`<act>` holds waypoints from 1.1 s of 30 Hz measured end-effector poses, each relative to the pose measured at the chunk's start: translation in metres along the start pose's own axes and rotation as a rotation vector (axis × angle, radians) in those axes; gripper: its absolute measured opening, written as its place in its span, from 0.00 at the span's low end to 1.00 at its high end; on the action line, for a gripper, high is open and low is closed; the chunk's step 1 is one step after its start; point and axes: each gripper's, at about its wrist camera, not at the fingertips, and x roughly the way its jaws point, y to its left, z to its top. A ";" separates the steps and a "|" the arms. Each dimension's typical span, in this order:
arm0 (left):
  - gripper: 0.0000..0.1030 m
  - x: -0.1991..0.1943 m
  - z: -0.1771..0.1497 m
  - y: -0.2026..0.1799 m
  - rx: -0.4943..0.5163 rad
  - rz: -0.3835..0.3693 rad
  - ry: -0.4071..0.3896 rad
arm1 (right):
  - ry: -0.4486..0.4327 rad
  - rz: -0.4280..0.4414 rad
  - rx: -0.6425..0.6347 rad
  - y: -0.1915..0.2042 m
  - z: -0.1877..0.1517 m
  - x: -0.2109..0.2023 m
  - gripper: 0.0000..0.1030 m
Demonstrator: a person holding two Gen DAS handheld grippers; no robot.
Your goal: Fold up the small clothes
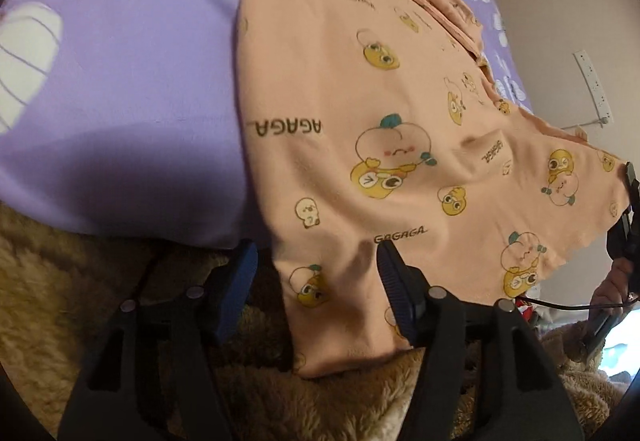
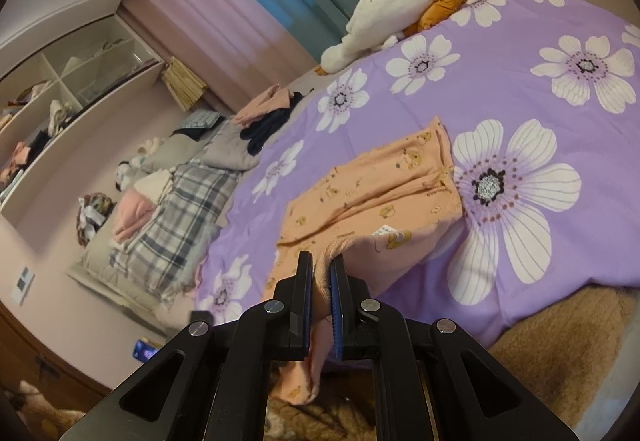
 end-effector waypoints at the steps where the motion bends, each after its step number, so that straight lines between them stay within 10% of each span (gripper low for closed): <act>1: 0.50 0.002 -0.001 0.000 -0.006 -0.025 0.010 | -0.001 0.002 -0.004 0.001 0.001 0.000 0.10; 3: 0.08 0.005 -0.003 -0.003 0.009 -0.067 0.032 | -0.002 0.002 -0.005 0.002 0.001 0.000 0.10; 4: 0.05 0.004 -0.004 -0.005 0.013 -0.076 0.031 | -0.003 0.002 -0.004 0.002 0.001 0.000 0.10; 16: 0.05 -0.103 0.012 -0.025 -0.070 -0.328 -0.248 | -0.041 -0.014 0.061 -0.017 0.021 0.005 0.10; 33: 0.05 -0.132 0.121 -0.034 -0.060 -0.215 -0.496 | -0.056 -0.151 0.023 -0.038 0.085 0.076 0.10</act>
